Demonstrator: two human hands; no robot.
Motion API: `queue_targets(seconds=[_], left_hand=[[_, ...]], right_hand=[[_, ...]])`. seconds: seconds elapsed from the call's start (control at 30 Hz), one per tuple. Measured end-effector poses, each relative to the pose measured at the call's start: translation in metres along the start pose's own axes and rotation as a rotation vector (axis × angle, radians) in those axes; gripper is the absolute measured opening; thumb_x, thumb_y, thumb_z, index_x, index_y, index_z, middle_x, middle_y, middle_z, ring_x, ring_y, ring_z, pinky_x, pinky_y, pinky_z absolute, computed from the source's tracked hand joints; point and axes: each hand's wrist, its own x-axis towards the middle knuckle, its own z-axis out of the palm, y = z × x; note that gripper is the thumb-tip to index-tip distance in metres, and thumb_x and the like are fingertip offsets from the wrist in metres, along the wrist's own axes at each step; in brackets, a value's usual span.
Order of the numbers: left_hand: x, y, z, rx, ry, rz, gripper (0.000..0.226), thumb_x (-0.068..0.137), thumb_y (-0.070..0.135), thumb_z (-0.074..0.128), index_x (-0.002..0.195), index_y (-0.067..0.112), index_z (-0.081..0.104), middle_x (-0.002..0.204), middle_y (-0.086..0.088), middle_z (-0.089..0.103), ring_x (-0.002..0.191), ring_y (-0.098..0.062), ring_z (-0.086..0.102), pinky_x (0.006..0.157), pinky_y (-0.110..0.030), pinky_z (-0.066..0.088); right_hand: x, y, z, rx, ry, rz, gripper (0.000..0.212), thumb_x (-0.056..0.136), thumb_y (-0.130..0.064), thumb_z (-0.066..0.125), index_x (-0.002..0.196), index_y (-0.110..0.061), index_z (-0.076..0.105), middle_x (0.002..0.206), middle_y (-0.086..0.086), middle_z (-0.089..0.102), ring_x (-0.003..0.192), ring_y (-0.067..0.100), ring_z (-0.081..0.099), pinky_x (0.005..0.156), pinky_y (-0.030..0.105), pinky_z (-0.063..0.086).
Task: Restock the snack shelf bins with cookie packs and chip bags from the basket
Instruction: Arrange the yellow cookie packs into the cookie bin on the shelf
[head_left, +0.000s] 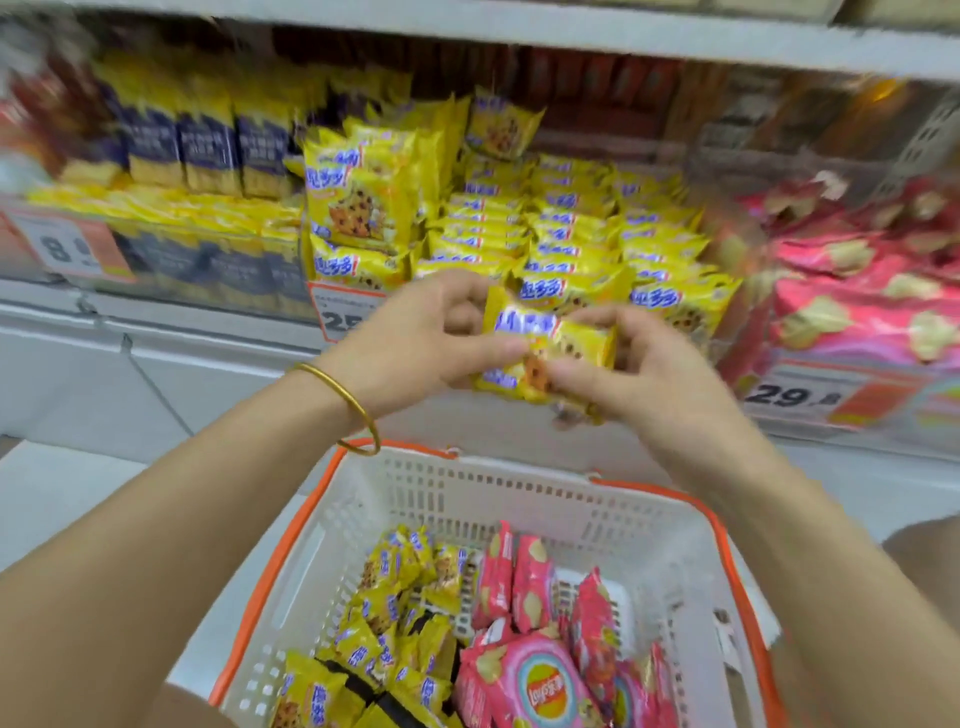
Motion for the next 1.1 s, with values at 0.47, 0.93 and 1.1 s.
queue_targets(seconds=[0.47,0.93,1.1], left_hand=[[0.061,-0.021,-0.043,1.165,0.565,0.396,0.040,0.089,0.035,0.039,0.114,0.013,0.061,0.147,-0.016,0.037,0.140,-0.036,0.023,0.114,-0.054,0.014],[0.069,-0.031,-0.042,1.186,0.635,0.446,0.028,0.087,0.028,0.049,0.105,0.013,0.064,0.145,-0.016,0.039,0.137,-0.035,0.030,0.114,-0.053,0.016],[0.070,-0.032,-0.044,1.196,0.620,0.448,0.033,0.088,0.031,0.043,0.106,0.013,0.064,0.146,-0.015,0.039,0.137,-0.035,0.030,0.114,-0.053,0.015]], right_hand=[[0.251,-0.046,-0.003,-0.508,0.425,-0.159,0.044,0.083,-0.019,0.071,0.122,-0.012,0.053,0.110,0.002,0.053,0.095,0.012,0.051,0.068,0.009,0.044],[0.311,-0.021,-0.013,-0.941,0.267,-0.279,0.046,0.081,-0.027,0.072,0.123,-0.018,0.055,0.131,0.007,0.051,0.120,0.023,0.049,0.097,0.025,0.037],[0.297,-0.026,-0.004,-1.039,0.265,-0.224,0.055,0.085,-0.029,0.068,0.134,-0.019,0.045,0.138,0.012,0.041,0.124,0.031,0.045,0.103,0.032,0.037]])
